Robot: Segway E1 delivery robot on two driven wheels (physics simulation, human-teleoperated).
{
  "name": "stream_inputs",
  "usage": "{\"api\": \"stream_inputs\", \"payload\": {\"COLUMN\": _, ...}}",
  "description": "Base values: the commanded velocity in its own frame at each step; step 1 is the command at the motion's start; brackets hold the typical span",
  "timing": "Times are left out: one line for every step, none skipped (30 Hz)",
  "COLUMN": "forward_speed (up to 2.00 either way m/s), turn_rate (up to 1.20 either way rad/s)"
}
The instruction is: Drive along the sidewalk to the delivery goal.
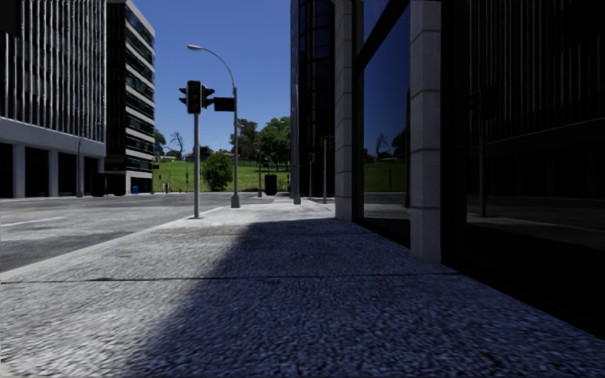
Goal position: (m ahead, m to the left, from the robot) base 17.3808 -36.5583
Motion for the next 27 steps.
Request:
{"api": "stream_inputs", "payload": {"forward_speed": 2.00, "turn_rate": 0.00}}
{"api": "stream_inputs", "payload": {"forward_speed": 2.00, "turn_rate": 0.00}}
{"api": "stream_inputs", "payload": {"forward_speed": 2.00, "turn_rate": 0.00}}
{"api": "stream_inputs", "payload": {"forward_speed": 2.00, "turn_rate": 0.00}}
{"api": "stream_inputs", "payload": {"forward_speed": 2.00, "turn_rate": 0.00}}
{"api": "stream_inputs", "payload": {"forward_speed": 2.00, "turn_rate": 0.00}}
{"api": "stream_inputs", "payload": {"forward_speed": 2.00, "turn_rate": 0.00}}
{"api": "stream_inputs", "payload": {"forward_speed": 2.00, "turn_rate": 0.00}}
{"api": "stream_inputs", "payload": {"forward_speed": 2.00, "turn_rate": 0.00}}
{"api": "stream_inputs", "payload": {"forward_speed": 2.00, "turn_rate": 0.00}}
{"api": "stream_inputs", "payload": {"forward_speed": 2.00, "turn_rate": 0.00}}
{"api": "stream_inputs", "payload": {"forward_speed": 2.00, "turn_rate": 0.00}}
{"api": "stream_inputs", "payload": {"forward_speed": 2.00, "turn_rate": 0.00}}
{"api": "stream_inputs", "payload": {"forward_speed": 2.00, "turn_rate": 0.00}}
{"api": "stream_inputs", "payload": {"forward_speed": 2.00, "turn_rate": 0.00}}
{"api": "stream_inputs", "payload": {"forward_speed": 2.00, "turn_rate": 0.00}}
{"api": "stream_inputs", "payload": {"forward_speed": 2.00, "turn_rate": 0.00}}
{"api": "stream_inputs", "payload": {"forward_speed": 2.00, "turn_rate": 0.00}}
{"api": "stream_inputs", "payload": {"forward_speed": 2.00, "turn_rate": 0.00}}
{"api": "stream_inputs", "payload": {"forward_speed": 2.00, "turn_rate": 0.00}}
{"api": "stream_inputs", "payload": {"forward_speed": 2.00, "turn_rate": 0.00}}
{"api": "stream_inputs", "payload": {"forward_speed": 2.00, "turn_rate": 0.00}}
{"api": "stream_inputs", "payload": {"forward_speed": 2.00, "turn_rate": 0.00}}
{"api": "stream_inputs", "payload": {"forward_speed": 2.00, "turn_rate": 0.00}}
{"api": "stream_inputs", "payload": {"forward_speed": 2.00, "turn_rate": 0.00}}
{"api": "stream_inputs", "payload": {"forward_speed": 2.00, "turn_rate": 0.00}}
{"api": "stream_inputs", "payload": {"forward_speed": 2.00, "turn_rate": 0.00}}
